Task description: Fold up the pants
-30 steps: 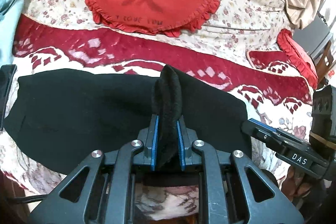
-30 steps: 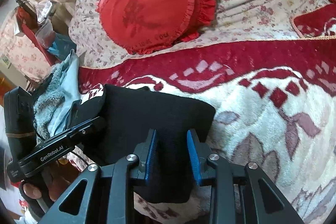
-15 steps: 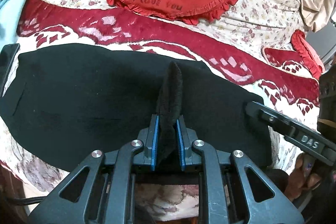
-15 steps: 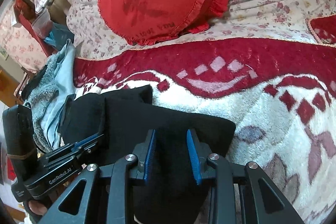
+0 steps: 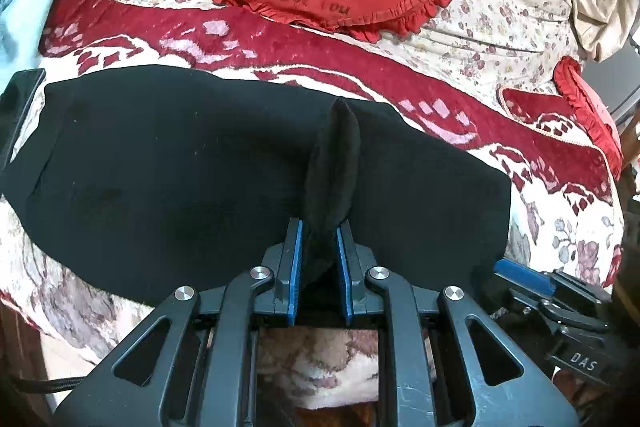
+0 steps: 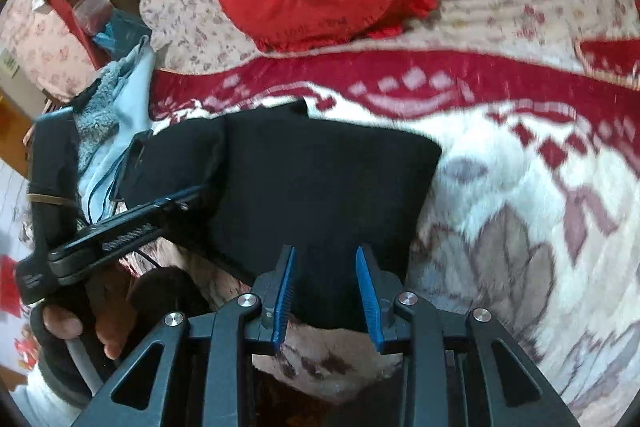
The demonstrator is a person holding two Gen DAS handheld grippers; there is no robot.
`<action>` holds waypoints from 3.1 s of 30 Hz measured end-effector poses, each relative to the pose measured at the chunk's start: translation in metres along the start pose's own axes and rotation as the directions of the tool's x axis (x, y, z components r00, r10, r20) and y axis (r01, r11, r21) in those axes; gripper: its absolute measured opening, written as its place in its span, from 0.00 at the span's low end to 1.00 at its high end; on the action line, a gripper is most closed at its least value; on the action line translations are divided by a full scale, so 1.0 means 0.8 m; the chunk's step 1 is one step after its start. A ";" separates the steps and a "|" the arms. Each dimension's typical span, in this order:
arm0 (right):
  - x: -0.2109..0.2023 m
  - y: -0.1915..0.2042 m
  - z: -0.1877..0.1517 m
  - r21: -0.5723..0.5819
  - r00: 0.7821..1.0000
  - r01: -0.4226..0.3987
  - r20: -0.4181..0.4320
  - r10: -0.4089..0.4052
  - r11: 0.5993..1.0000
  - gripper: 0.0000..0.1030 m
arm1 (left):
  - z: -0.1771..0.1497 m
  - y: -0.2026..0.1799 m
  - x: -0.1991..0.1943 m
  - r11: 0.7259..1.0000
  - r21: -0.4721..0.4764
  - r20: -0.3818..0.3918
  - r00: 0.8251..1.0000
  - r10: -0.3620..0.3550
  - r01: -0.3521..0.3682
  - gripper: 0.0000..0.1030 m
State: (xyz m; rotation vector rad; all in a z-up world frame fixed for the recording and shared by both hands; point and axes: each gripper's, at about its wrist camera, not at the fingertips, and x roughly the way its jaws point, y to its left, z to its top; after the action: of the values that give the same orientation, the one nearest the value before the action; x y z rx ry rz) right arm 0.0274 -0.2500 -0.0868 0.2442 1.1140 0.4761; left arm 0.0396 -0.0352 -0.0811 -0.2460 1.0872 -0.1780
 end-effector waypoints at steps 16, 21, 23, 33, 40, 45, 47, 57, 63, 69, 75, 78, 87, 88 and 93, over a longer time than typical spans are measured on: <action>0.020 -0.069 0.019 0.287 0.995 -0.099 0.012 0.099 0.953 0.48 | -0.012 0.001 -0.001 1.000 0.006 -0.002 1.000 0.005 -0.005 0.15; 0.026 -0.070 0.034 0.295 0.991 -0.131 0.049 0.122 0.946 0.38 | -0.011 -0.001 0.002 1.000 0.002 -0.006 1.000 0.007 -0.007 0.15; 0.019 -0.060 0.043 0.234 0.993 -0.101 0.076 0.086 0.967 0.26 | -0.009 -0.004 0.001 1.000 -0.010 -0.017 1.000 -0.007 0.006 0.14; 0.031 -0.053 0.057 0.133 0.997 0.061 0.035 -0.067 0.989 0.28 | -0.013 -0.011 0.005 1.000 0.016 -0.005 1.000 0.002 -0.002 0.15; -0.020 -0.046 0.049 0.139 0.987 0.108 0.099 -0.123 0.984 0.31 | -0.015 -0.003 -0.012 0.999 -0.015 0.024 0.999 0.029 -0.029 0.15; -0.047 -0.003 0.041 0.030 0.989 0.024 0.145 -0.028 0.999 0.31 | -0.015 0.003 -0.026 0.998 -0.035 0.042 0.998 0.047 -0.045 0.15; -0.037 0.012 0.037 -0.004 0.991 0.020 0.131 -0.019 1.000 0.31 | -0.015 0.009 -0.032 0.998 -0.053 0.046 0.998 0.045 -0.043 0.32; 0.022 0.045 0.021 -0.076 0.999 0.046 0.003 -0.046 0.996 0.31 | -0.014 0.045 -0.073 0.991 -0.126 0.105 0.992 0.067 -0.054 0.48; 0.019 0.083 0.038 -0.134 1.000 0.021 0.014 -0.019 0.991 0.31 | -0.016 0.077 -0.098 0.981 -0.187 0.143 0.987 0.079 -0.051 0.51; 0.048 0.126 0.061 -0.185 1.000 0.006 -0.003 -0.007 0.983 0.31 | -0.021 0.114 -0.116 0.967 -0.248 0.168 0.981 0.097 -0.053 0.60; 0.098 0.151 0.076 -0.205 0.997 0.046 -0.059 -0.059 0.978 0.31 | -0.029 0.149 -0.124 0.951 -0.305 0.167 0.980 0.110 -0.054 0.62; 0.119 0.165 0.075 -0.241 0.994 0.052 -0.082 -0.074 0.969 0.36 | -0.034 0.169 -0.122 0.937 -0.346 0.158 0.982 0.099 -0.039 0.64; 0.111 0.205 0.085 -0.308 0.998 -0.007 -0.060 -0.012 0.951 0.36 | -0.049 0.213 -0.114 0.886 -0.463 0.155 0.986 0.067 0.012 0.64; 0.114 0.211 0.089 -0.313 0.998 -0.031 -0.062 0.013 0.949 0.36 | -0.051 0.218 -0.114 0.879 -0.476 0.158 0.985 0.063 0.020 0.64; 0.138 0.248 0.114 -0.384 0.995 -0.090 -0.075 0.066 0.919 0.38 | -0.054 0.230 -0.108 0.857 -0.513 0.162 0.986 0.043 0.047 0.64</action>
State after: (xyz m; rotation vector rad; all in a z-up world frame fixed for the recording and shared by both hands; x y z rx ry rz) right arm 0.1001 -0.0190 -0.0527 -0.0742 1.0470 0.7676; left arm -0.0343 0.1588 -0.0789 -0.7349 0.9485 0.1398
